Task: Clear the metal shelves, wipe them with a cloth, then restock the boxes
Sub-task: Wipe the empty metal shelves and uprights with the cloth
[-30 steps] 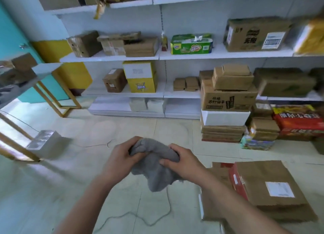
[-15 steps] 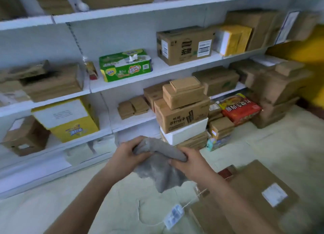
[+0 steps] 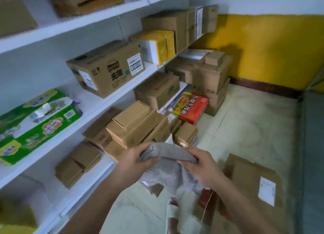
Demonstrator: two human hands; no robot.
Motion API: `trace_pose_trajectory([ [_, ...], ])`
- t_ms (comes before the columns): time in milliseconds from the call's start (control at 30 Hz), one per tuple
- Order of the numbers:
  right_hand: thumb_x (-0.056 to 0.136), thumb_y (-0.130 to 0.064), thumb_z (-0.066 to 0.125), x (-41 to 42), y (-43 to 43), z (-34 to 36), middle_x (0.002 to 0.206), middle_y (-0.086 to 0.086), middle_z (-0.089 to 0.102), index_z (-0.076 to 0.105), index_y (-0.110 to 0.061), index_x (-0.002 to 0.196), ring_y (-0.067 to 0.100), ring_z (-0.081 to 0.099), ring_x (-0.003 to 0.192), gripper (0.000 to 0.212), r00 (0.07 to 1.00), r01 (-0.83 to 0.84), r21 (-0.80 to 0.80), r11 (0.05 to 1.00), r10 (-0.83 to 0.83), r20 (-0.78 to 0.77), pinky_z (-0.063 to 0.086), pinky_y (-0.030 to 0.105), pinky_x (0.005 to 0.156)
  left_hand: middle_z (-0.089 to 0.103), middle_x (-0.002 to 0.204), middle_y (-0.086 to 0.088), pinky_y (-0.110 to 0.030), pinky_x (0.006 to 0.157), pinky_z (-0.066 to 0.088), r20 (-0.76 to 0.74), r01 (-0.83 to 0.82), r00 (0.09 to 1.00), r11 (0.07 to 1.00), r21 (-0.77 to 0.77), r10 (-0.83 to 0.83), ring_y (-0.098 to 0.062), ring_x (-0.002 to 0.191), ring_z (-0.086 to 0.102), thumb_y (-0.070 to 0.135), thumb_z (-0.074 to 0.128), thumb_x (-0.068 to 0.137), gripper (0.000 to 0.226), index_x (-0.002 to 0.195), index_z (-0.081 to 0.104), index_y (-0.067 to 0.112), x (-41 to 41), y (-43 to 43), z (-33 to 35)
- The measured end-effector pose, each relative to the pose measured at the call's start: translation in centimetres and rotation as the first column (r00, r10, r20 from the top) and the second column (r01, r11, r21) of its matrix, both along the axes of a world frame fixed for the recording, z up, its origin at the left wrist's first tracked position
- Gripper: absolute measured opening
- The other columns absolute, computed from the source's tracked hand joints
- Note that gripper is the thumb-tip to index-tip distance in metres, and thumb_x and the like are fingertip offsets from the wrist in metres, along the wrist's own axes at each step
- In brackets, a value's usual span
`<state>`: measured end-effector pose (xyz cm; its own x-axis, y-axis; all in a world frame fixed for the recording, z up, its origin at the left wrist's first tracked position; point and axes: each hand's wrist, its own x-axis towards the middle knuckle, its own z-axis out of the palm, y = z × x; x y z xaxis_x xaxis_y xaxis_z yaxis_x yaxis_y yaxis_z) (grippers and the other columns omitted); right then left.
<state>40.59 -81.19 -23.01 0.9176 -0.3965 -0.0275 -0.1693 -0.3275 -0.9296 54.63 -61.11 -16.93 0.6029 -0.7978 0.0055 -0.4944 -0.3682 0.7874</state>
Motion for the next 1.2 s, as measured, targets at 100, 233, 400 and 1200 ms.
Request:
trace_pose_trajectory([
  [100, 0.094, -0.027, 0.071, 5.1, -3.8, -0.9, 0.066, -0.028, 0.063, 0.069, -0.043, 0.09, -0.005, 0.059, 0.064, 0.017, 0.998, -0.012, -0.011, 1.0, 0.011, -0.065, 0.039, 0.012, 0.058, 0.072, 0.105, 0.023, -0.03, 0.085, 0.056, -0.033, 0.044, 0.999, 0.997, 0.067, -0.041, 0.003, 0.096, 0.067, 0.025, 0.072, 0.093, 0.03, 0.119, 0.067, 0.04, 7.3, -4.6, -1.3],
  [233, 0.096, -0.03, 0.07, 12.8, -11.6, 0.8, 0.065, -0.02, 0.063, 0.066, -0.039, 0.069, -0.004, 0.059, 0.063, 0.028, 0.99, 0.011, 0.107, 0.994, 0.004, -0.138, 0.043, 0.019, 0.065, 0.073, 0.107, 0.013, -0.046, 0.091, 0.056, -0.185, 0.066, 0.981, 0.998, -0.005, -0.066, -0.01, 0.102, 0.069, 0.032, 0.073, 0.09, 0.026, 0.112, 0.068, 0.044, 16.9, -13.9, -1.5],
  [400, 0.093, -0.023, 0.072, 16.7, -21.0, 7.4, 0.109, 0.01, 0.076, 0.076, -0.01, 0.107, 0.029, 0.072, 0.105, 0.02, 0.994, 0.076, 0.362, 0.929, -0.041, -0.102, 0.055, 0.045, 0.097, 0.074, 0.103, 0.003, -0.034, 0.082, 0.055, -0.267, 0.133, 0.946, 0.972, -0.195, -0.183, -0.013, 0.098, 0.071, 0.028, 0.077, 0.085, 0.027, 0.109, 0.067, 0.019, 22.9, -26.4, 3.4],
  [1200, 0.082, -0.006, 0.074, 18.0, -62.8, 12.8, 0.12, 0.021, 0.071, 0.057, 0.007, 0.129, 0.031, 0.07, 0.107, 0.051, 0.76, 0.494, 0.596, 0.633, -0.647, 0.058, 0.058, 0.039, 0.087, 0.053, 0.14, 0.022, -0.032, 0.105, 0.051, -0.232, 0.952, 0.305, 0.299, 0.061, -0.924, 0.004, 0.124, 0.055, 0.049, 0.091, 0.068, 0.104, 0.152, 0.03, 0.043, 26.0, -83.3, 8.4],
])
